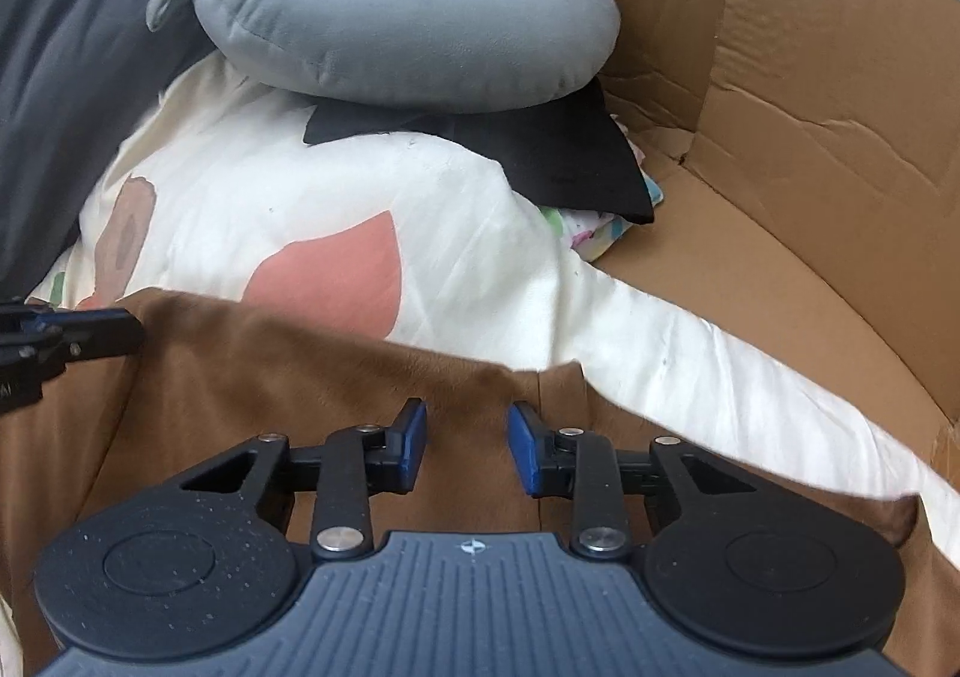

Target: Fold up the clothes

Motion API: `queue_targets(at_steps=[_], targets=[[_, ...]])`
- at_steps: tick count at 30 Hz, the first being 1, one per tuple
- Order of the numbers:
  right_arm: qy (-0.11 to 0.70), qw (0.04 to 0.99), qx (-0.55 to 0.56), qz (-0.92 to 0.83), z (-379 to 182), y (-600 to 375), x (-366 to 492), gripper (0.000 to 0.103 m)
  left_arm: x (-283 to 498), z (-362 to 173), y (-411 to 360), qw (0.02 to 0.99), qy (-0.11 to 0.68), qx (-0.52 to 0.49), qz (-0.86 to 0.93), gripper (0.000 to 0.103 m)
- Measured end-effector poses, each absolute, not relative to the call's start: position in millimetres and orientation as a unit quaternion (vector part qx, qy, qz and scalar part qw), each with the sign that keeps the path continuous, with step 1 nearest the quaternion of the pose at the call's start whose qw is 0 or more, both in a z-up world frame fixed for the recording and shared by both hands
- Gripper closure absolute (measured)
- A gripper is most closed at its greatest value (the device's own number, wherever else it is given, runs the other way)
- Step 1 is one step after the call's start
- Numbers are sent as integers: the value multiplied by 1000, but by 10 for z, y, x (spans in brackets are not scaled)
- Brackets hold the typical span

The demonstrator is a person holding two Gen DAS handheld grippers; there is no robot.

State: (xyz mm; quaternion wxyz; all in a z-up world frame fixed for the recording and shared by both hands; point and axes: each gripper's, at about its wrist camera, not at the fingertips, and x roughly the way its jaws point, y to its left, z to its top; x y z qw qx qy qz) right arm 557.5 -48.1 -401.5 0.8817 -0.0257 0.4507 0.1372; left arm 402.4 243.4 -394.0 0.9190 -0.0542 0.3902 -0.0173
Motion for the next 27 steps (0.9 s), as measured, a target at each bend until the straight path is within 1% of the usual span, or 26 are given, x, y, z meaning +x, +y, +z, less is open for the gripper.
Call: queue_targets(at_steps=[2, 6, 12, 14, 17, 20, 24, 26, 27], targets=[[453, 880, -30, 138, -4031, -474, 5639, 75, 4081, -3984, 2407, 918, 394, -48, -13, 100], [460, 876, -34, 139, -4055, -450, 5748, 76, 4178, -4069, 2409, 914, 402, -51, -4, 100], [453, 879, -34, 143, -3908, -456, 5819, 77, 4254, -4075, 2483, 909, 411, -64, -6, 98], [451, 880, -34, 145, -3858, -458, 5842, 76, 4231, -4010, 2513, 908, 413, -71, -7, 97], [446, 882, -31, 151, -3783, -453, 5820, 76, 4135, -3859, 2560, 910, 408, -68, -3, 88], [440, 882, -22, 166, -3705, -431, 5674, 75, 3978, -3708, 2662, 912, 407, -54, 16, 88], [431, 883, -10, 186, -3602, -402, 5480, 75, 3662, -3526, 2897, 906, 416, -64, 51, 89], [427, 883, -4, 196, -3550, -387, 5382, 75, 3494, -3455, 2982, 903, 419, -65, 66, 87], [426, 882, -5, 204, -3547, -354, 5319, 75, 3409, -3419, 3025, 902, 421, -66, 73, 85]])
